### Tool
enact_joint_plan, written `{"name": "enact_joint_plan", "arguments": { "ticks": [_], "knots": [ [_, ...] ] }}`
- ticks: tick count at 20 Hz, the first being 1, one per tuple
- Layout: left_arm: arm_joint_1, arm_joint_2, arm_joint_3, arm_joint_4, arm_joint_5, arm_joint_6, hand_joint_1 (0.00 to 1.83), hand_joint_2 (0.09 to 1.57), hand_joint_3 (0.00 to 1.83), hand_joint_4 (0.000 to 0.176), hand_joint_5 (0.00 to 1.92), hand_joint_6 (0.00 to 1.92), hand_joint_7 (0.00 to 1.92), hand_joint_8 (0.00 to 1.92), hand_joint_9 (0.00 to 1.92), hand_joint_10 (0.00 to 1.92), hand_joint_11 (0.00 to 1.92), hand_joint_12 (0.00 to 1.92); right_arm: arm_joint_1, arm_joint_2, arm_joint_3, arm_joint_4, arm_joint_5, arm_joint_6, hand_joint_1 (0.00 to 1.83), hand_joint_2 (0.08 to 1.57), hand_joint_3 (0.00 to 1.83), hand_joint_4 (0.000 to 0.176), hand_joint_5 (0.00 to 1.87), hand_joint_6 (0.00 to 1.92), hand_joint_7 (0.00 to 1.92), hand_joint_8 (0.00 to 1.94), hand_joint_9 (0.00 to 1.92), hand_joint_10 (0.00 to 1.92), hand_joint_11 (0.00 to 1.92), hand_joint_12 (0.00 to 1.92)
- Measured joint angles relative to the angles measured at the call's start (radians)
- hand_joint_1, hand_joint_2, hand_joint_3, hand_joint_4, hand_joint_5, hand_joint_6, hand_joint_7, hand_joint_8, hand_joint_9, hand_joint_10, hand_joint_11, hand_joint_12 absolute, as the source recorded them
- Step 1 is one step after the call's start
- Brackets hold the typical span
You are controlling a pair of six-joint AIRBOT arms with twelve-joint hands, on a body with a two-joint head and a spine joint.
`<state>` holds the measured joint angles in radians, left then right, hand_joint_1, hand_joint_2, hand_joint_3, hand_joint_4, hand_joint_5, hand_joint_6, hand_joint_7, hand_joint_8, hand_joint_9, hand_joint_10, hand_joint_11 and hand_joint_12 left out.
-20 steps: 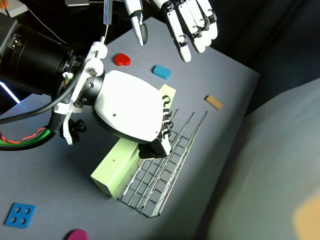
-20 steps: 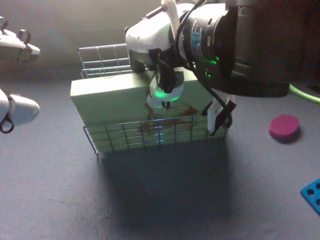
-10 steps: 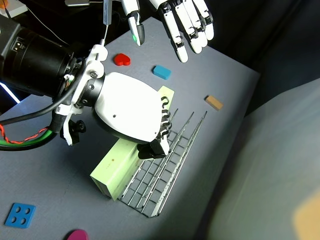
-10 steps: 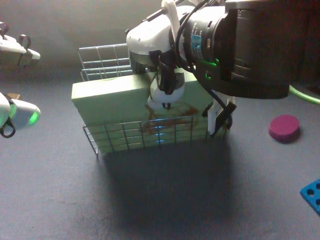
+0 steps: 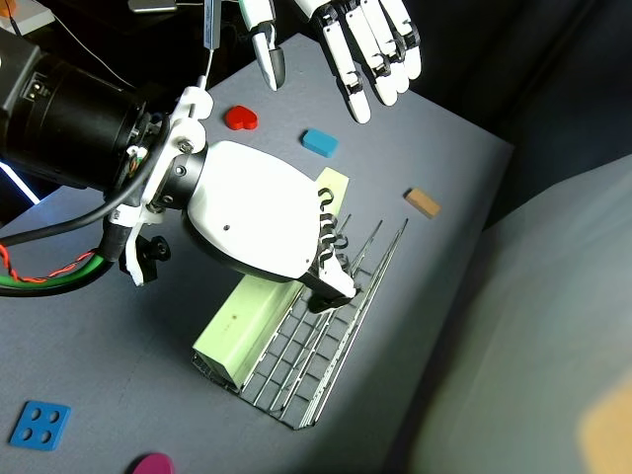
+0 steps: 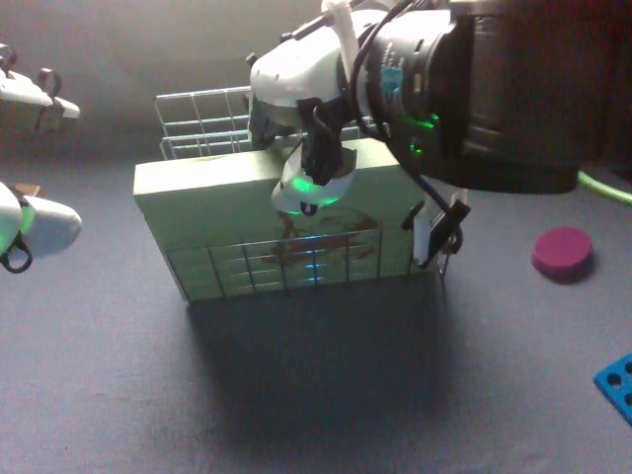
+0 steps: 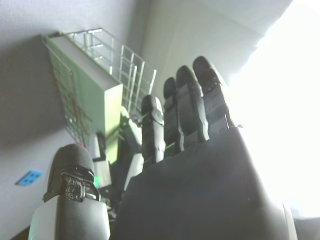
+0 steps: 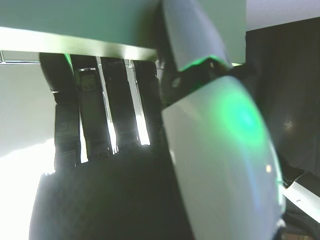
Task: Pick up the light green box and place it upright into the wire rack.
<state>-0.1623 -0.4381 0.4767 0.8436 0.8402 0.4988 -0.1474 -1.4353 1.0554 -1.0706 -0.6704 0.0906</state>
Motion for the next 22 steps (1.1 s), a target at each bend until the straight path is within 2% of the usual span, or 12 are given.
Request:
{"name": "enact_joint_plan", "arguments": {
  "ticks": [3, 6, 13, 14, 15, 16, 17, 18, 19, 20, 21, 22],
  "knots": [
    [0.0, 0.0, 0.0, -0.002, 0.0, 0.0, 0.16, 1.24, 0.0, 0.099, 0.23, 0.0, 0.19, 0.0, 0.19, 0.0, 0.0, 0.45, 0.045, 0.068, -0.074, 0.0, -0.011, -0.002, 0.73, 1.04, 0.0, 0.0, 0.34, 0.0, 0.34, 0.0, 0.3, 0.0, 0.0, 0.96],
    [0.0, 0.0, -0.014, 0.001, 0.002, -0.002, 0.16, 1.24, 0.0, 0.099, 0.23, 0.0, 0.19, 0.0, 0.18, 0.0, 0.0, 0.46, 0.103, 0.182, -0.208, -0.03, -0.03, 0.002, 0.66, 1.0, 0.0, 0.0, 0.29, 0.0, 0.34, 0.0, 0.29, 0.0, 0.0, 0.94],
    [0.0, 0.0, -0.05, 0.006, 0.001, -0.033, 0.16, 1.24, 0.0, 0.098, 0.23, 0.0, 0.19, 0.0, 0.19, 0.0, 0.0, 0.49, 0.201, 0.454, -0.477, -0.036, -0.069, -0.042, 0.65, 0.99, 0.0, 0.0, 0.31, 0.01, 0.34, 0.0, 0.29, 0.0, 0.0, 0.99],
    [0.0, -0.003, -0.058, 0.004, -0.003, -0.034, 0.16, 1.24, 0.0, 0.098, 0.24, 0.0, 0.19, 0.0, 0.19, 0.0, 0.0, 0.53, 0.201, 0.486, -0.516, -0.009, -0.078, -0.05, 0.65, 1.0, 0.0, 0.0, 0.37, 0.02, 0.4, 0.01, 0.35, 0.02, 0.02, 1.1],
    [0.0, -0.008, -0.061, 0.005, -0.003, -0.037, 0.19, 1.23, 0.0, 0.097, 0.28, 0.01, 0.23, 0.01, 0.23, 0.01, 0.0, 0.64, 0.201, 0.507, -0.544, 0.002, -0.08, -0.056, 0.65, 1.03, 0.0, 0.0, 0.49, 0.03, 0.55, 0.03, 0.54, 0.08, 0.14, 1.21],
    [0.0, -0.013, -0.066, 0.005, -0.005, -0.039, 0.22, 1.23, 0.0, 0.087, 0.35, 0.01, 0.31, 0.01, 0.34, 0.02, 0.0, 0.83, 0.2, 0.529, -0.574, 0.003, -0.079, -0.057, 0.67, 1.07, 0.0, 0.0, 0.71, 0.02, 0.76, 0.06, 0.64, 0.44, 0.3, 1.34],
    [0.0, -0.023, -0.066, 0.005, -0.003, -0.04, 0.27, 1.22, 0.0, 0.059, 0.48, 0.01, 0.46, 0.02, 0.49, 0.05, 0.06, 0.97, 0.195, 0.557, -0.603, 0.001, -0.073, -0.056, 0.69, 1.09, 0.0, 0.0, 0.9, 0.15, 0.86, 0.31, 0.63, 0.95, 0.48, 1.49],
    [0.0, -0.039, -0.066, 0.006, -0.004, -0.041, 0.34, 1.22, 0.0, 0.024, 0.65, 0.03, 0.63, 0.04, 0.65, 0.09, 0.19, 1.0, 0.179, 0.582, -0.631, -0.012, -0.066, -0.046, 0.7, 1.11, 0.0, 0.0, 0.86, 0.65, 0.83, 0.73, 0.67, 1.29, 0.65, 1.63],
    [0.0, -0.046, -0.066, 0.006, -0.005, -0.042, 0.41, 1.21, 0.0, 0.0, 0.83, 0.07, 0.83, 0.12, 0.84, 0.21, 0.38, 1.0, 0.164, 0.599, -0.647, -0.012, -0.066, -0.041, 0.72, 1.13, 0.0, 0.0, 0.79, 1.16, 0.79, 1.12, 0.75, 1.53, 0.8, 1.76],
    [0.0, -0.053, -0.069, 0.006, -0.008, -0.044, 0.52, 1.16, 0.03, 0.0, 0.98, 0.38, 0.93, 0.52, 0.82, 0.93, 0.59, 1.19, 0.138, 0.623, -0.669, -0.008, -0.068, -0.023, 0.74, 1.15, 0.01, 0.0, 0.75, 1.59, 0.79, 1.55, 0.93, 1.83, 1.08, 1.89],
    [0.0, -0.063, -0.072, 0.005, -0.008, -0.049, 0.62, 1.14, 0.01, 0.0, 0.83, 1.14, 0.8, 1.23, 0.81, 1.5, 0.77, 1.54, 0.111, 0.645, -0.692, 0.006, -0.072, 0.0, 0.76, 1.16, 0.0, 0.0, 0.74, 1.81, 0.8, 1.83, 1.07, 1.9, 1.3, 1.91],
    [0.0, -0.065, -0.073, 0.004, -0.008, -0.052, 0.68, 1.15, 0.01, 0.0, 0.74, 1.64, 0.77, 1.65, 0.85, 1.84, 0.88, 1.84, 0.104, 0.65, -0.7, 0.008, -0.074, 0.005, 0.78, 1.16, 0.0, 0.0, 0.78, 1.9, 0.89, 1.92, 1.21, 1.92, 1.48, 1.92]
  ]
}}
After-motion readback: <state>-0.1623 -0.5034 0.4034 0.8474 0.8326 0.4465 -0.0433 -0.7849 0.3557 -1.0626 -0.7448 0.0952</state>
